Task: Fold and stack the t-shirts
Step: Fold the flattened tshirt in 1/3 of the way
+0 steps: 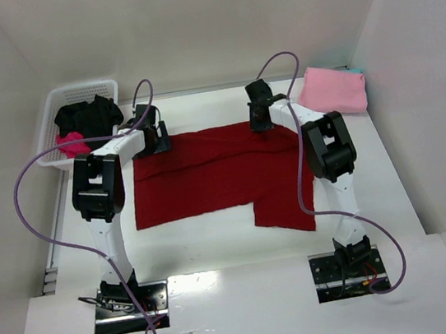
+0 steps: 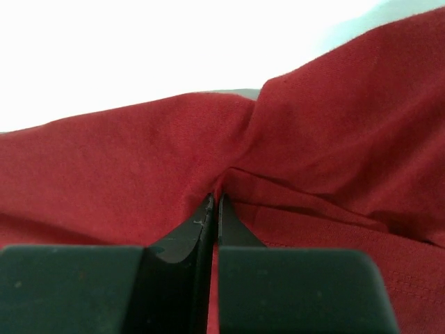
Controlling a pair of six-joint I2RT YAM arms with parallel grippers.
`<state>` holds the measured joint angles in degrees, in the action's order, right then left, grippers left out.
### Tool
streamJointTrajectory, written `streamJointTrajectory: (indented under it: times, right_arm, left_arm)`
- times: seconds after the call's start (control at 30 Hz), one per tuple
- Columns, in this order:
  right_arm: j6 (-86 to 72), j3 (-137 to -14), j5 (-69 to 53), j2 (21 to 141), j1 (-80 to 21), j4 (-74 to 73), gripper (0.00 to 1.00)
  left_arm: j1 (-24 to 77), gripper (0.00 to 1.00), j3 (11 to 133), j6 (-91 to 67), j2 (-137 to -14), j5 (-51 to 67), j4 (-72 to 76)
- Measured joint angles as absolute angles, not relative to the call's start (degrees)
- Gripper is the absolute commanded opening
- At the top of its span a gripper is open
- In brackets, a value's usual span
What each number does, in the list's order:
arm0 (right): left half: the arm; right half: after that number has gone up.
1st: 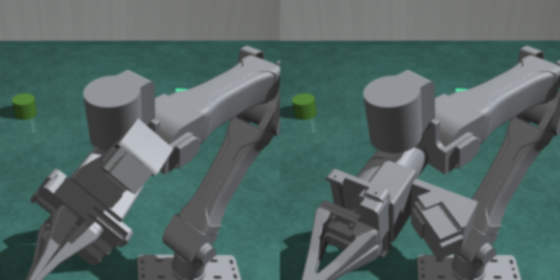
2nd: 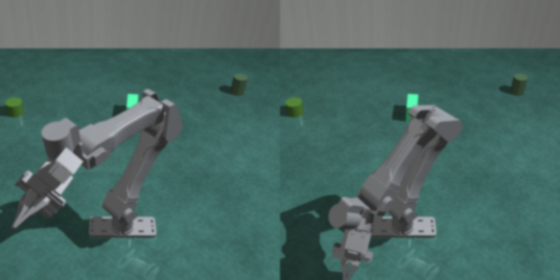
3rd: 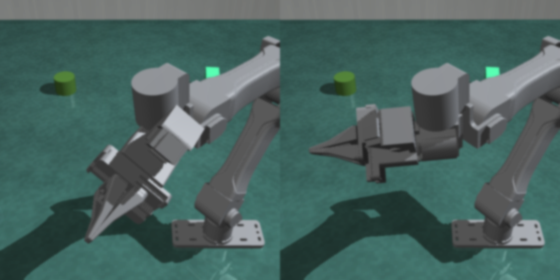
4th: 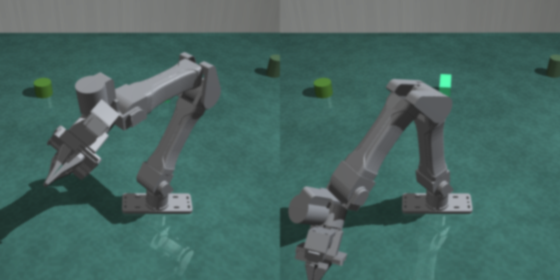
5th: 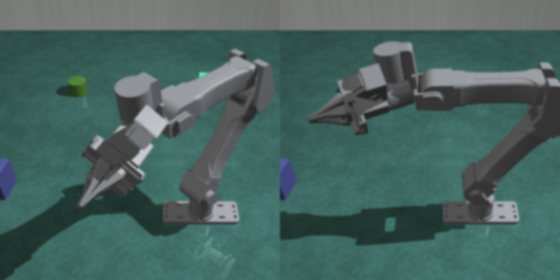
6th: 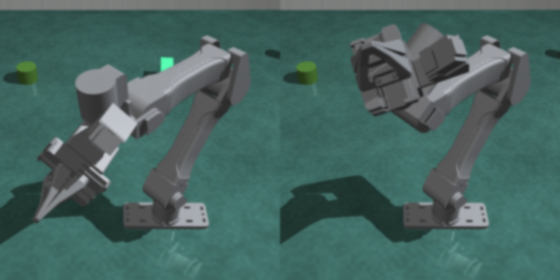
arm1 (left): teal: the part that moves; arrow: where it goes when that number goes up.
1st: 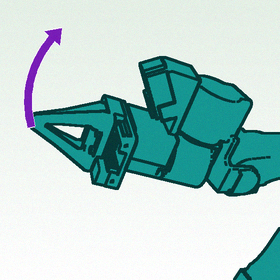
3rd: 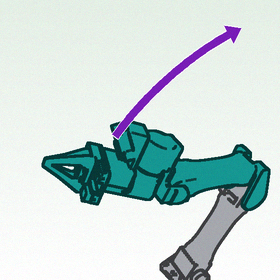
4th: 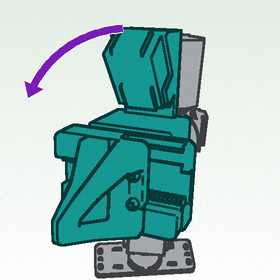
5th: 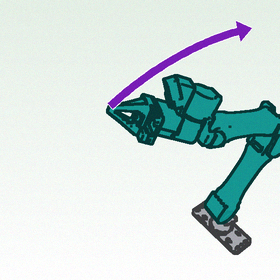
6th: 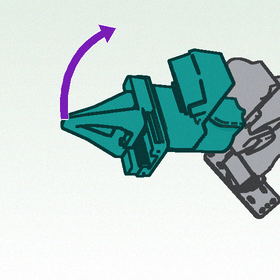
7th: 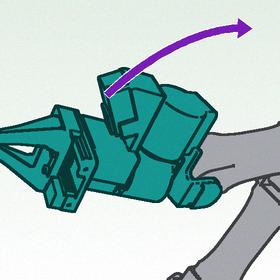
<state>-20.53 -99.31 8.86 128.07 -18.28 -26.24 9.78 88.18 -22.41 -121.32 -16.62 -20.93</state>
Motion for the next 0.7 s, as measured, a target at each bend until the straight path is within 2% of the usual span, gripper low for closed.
streamJointTrajectory:
  times: [0.1, 0.17, 0.47, 0.7]
  right_arm:
    - [-20.6, -99.1, 8.6, 127.7, -18.3, -26.3, 0.01]
    - [-20.6, -97.3, 8.3, 126.0, -18.3, -26.4, 0.05]
    - [-23.4, -81.8, 2.3, 108.4, -18.8, -25.1, 0.06]
    - [-25.8, -74.5, -3.2, 107.5, -25.8, -24.9, 0.10]
  left_arm:
    - [9.8, 0.99, 88.2, -22.4, -121.3, -16.6, -20.9]
    - [9.8, 0.99, 88.2, -22.4, -121.3, -16.6, -20.9]
    - [9.4, 0.99, 88.2, -22.2, -121.3, -16.1, -20.9]
    - [9.4, 0.99, 88.2, -22.2, -121.3, -16.1, -20.9]
